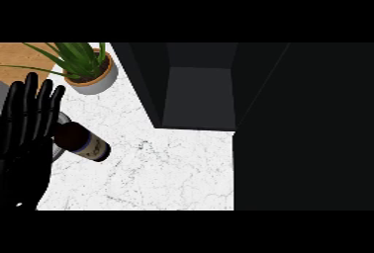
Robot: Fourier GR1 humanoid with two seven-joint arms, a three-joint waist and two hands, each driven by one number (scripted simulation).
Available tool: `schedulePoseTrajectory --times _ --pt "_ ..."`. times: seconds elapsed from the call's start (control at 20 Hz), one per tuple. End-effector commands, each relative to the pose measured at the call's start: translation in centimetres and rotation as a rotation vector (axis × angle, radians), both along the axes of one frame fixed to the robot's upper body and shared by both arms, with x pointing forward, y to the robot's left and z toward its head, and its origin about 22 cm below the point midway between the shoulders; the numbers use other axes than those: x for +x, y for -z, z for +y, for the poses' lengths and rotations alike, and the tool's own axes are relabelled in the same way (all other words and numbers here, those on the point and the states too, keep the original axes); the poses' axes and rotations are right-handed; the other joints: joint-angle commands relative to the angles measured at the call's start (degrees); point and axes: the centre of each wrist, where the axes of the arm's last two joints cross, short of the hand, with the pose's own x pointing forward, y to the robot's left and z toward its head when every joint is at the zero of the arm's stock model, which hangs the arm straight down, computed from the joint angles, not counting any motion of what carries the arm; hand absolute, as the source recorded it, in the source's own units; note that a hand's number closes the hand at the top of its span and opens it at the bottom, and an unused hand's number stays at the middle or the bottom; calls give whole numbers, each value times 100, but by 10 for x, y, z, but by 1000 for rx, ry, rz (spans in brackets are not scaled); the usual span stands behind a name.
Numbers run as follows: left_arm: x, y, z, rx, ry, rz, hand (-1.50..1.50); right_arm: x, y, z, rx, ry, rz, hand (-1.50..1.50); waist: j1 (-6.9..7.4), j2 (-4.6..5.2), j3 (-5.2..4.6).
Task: Pick up the wine, place it into the cabinet and close the cabinet
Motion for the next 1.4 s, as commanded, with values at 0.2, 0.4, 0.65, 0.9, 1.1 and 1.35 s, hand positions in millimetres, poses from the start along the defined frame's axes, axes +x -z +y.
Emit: schedulePoseTrajectory --times 0.2,0.4,0.65,0.9,1.1,1.35 --pt "-3 9 -1 52 -343 24 -150 -36 18 0 17 14 31 -150 -277 34 63" --pt "14 20 -26 -241 -271 190 -150 -44 7 4 -2 -204 166 -150 -347 50 52" --pt "10 -13 -70 -274 -266 183 -150 -61 -15 1 5 -194 180 -150 -286 41 60" --pt "10 -21 -83 -256 -271 177 -150 -77 -43 0 -8 -215 177 -150 -257 44 57" --pt "-4 -38 -74 -269 -272 153 -150 -75 -36 14 -4 -195 183 -150 -237 42 56" --pt "11 -39 -82 -295 -317 157 -150 -78 -51 6 3 -216 176 -150 -250 46 56"
